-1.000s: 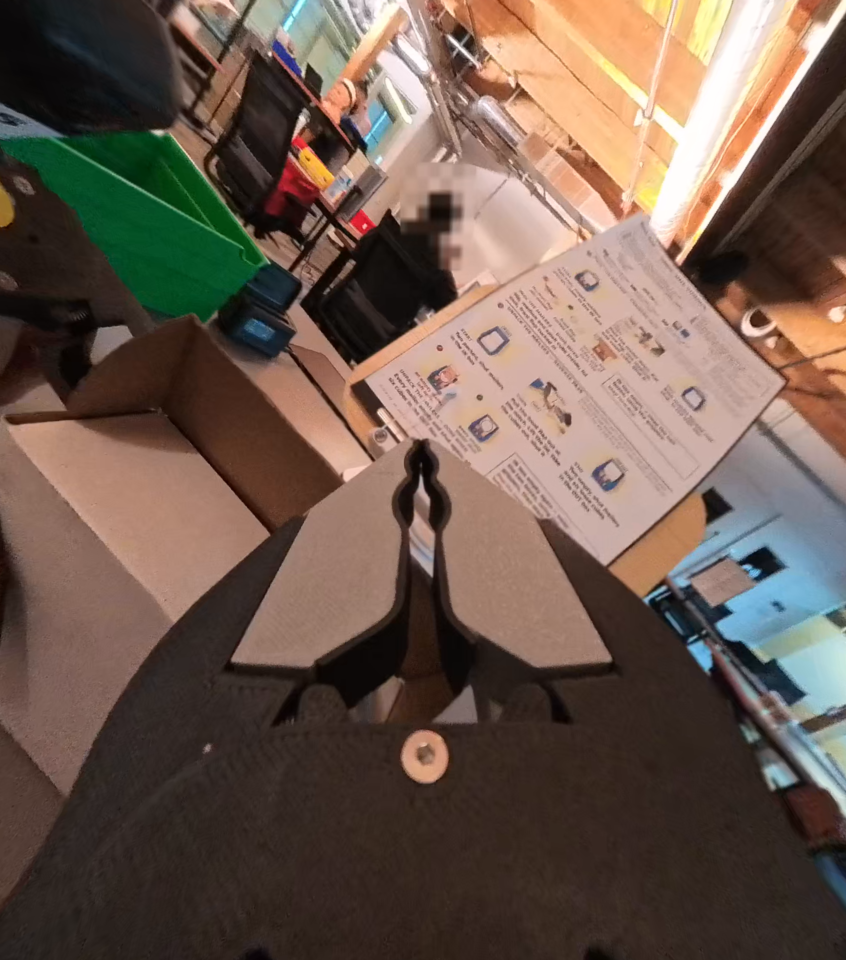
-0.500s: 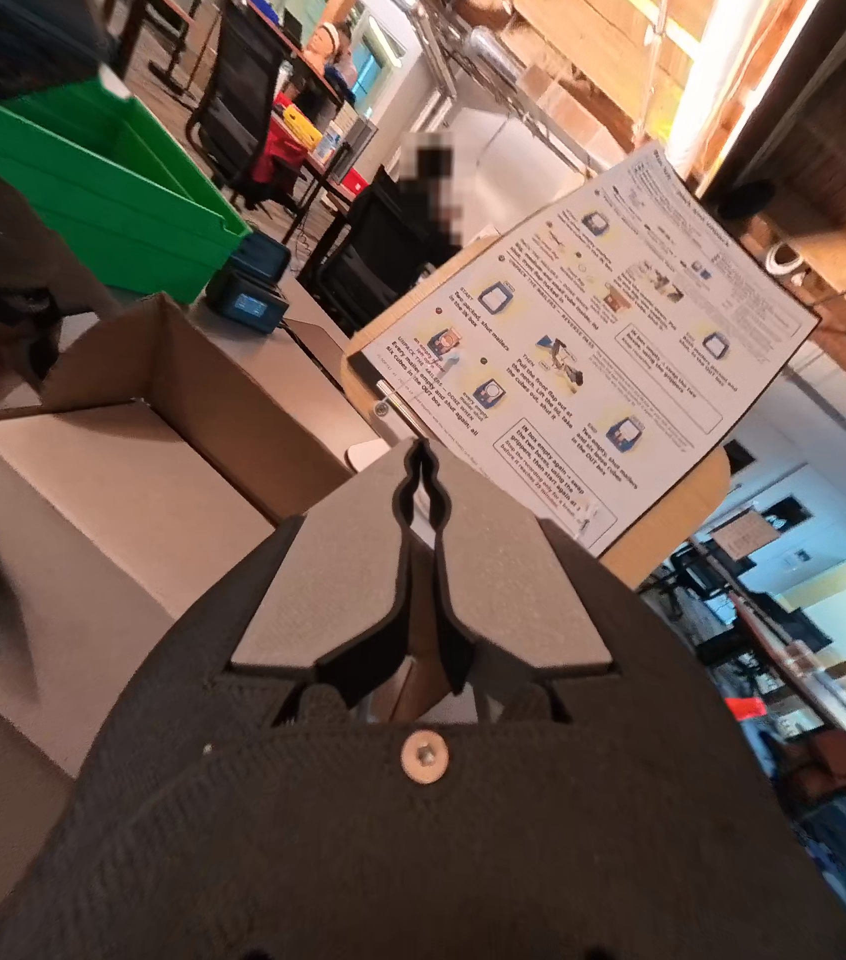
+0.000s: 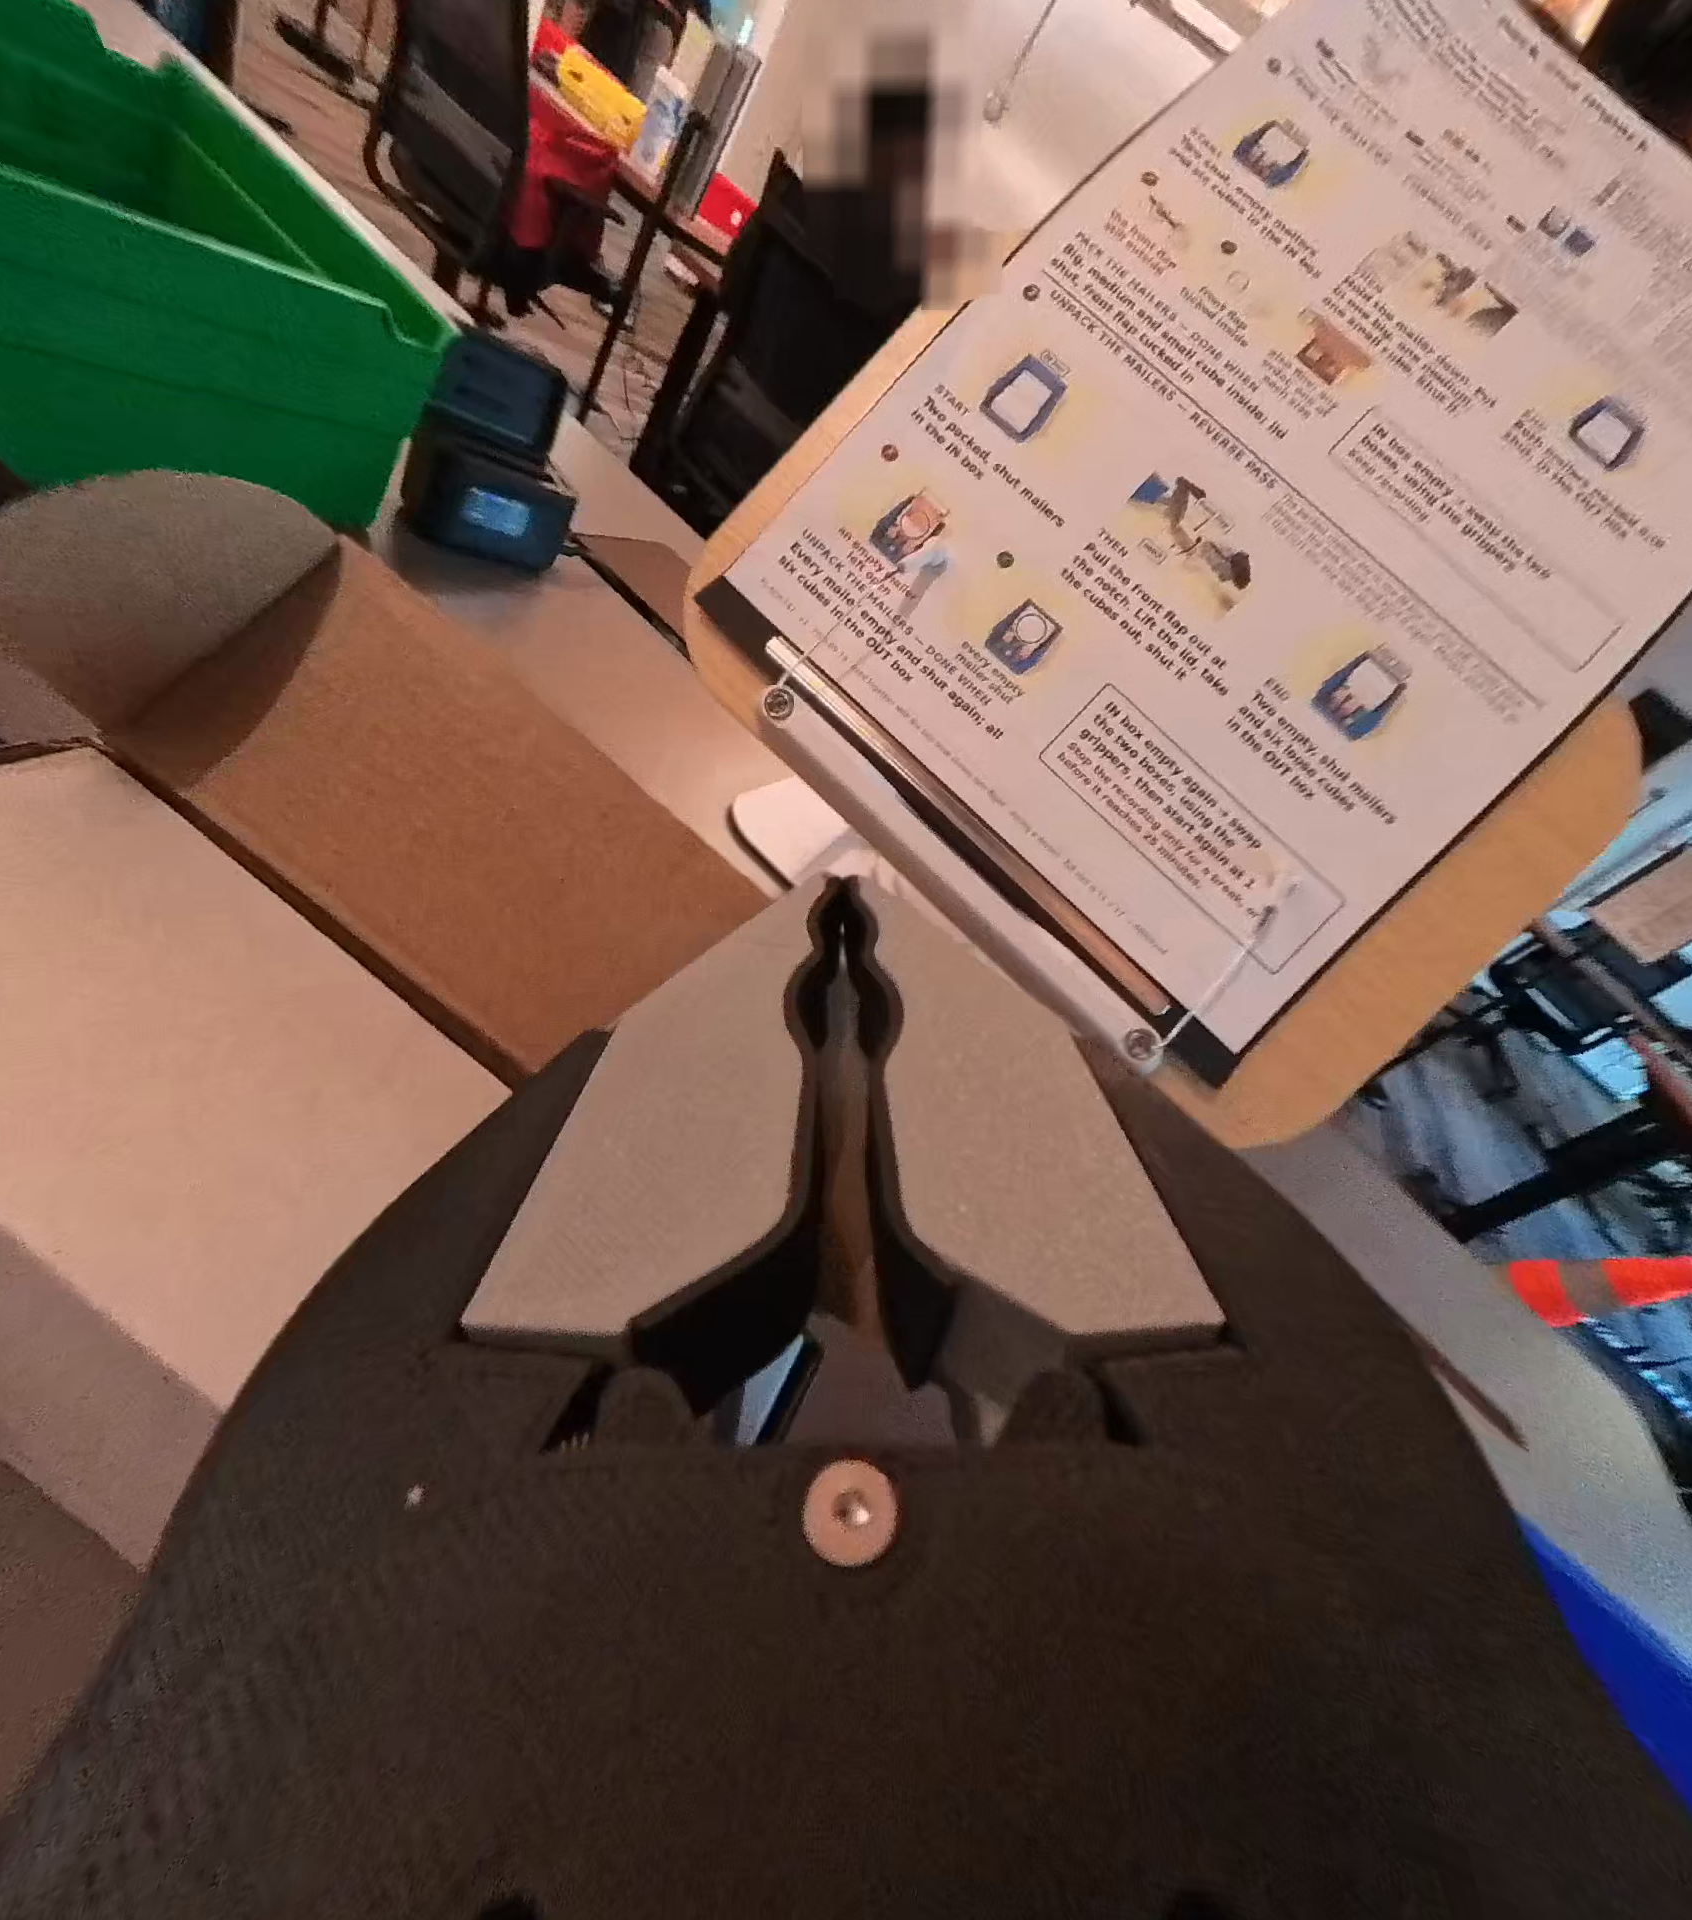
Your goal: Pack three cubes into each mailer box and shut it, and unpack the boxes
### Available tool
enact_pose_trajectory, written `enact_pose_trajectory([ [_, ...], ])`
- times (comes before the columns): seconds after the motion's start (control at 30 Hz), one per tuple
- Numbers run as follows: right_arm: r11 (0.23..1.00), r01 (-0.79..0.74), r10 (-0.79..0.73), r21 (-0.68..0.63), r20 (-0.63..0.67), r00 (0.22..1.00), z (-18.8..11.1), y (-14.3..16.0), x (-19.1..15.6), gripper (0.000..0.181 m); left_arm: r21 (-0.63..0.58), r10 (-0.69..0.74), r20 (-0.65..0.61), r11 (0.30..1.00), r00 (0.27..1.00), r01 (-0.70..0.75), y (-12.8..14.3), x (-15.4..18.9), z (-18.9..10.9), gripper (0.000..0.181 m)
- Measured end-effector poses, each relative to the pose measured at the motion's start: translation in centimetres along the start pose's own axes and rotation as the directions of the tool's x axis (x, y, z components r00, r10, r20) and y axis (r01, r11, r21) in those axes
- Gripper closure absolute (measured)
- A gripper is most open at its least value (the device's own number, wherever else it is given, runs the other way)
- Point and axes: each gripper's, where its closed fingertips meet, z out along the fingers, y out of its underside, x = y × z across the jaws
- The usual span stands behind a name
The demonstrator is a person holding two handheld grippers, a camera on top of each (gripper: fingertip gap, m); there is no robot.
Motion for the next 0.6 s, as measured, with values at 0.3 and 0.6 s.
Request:
enact_pose_trajectory([
  [0.3, 1.000, -0.023, 0.023, 0.011, -0.004, 1.000, -0.07, -0.09, 0.13, 0.181, -0.004, -0.027, -0.001, 1.000, 1.000, 0.027, 0.09, -0.22, 0.01, 0.106],
  [0.6, 0.999, -0.025, 0.025, 0.021, -0.002, 1.000, -0.19, -0.25, 0.13, 0.181, -0.005, -0.031, -0.001, 1.000, 1.000, 0.031, 0.12, -0.26, 0.01, 0.106],
])
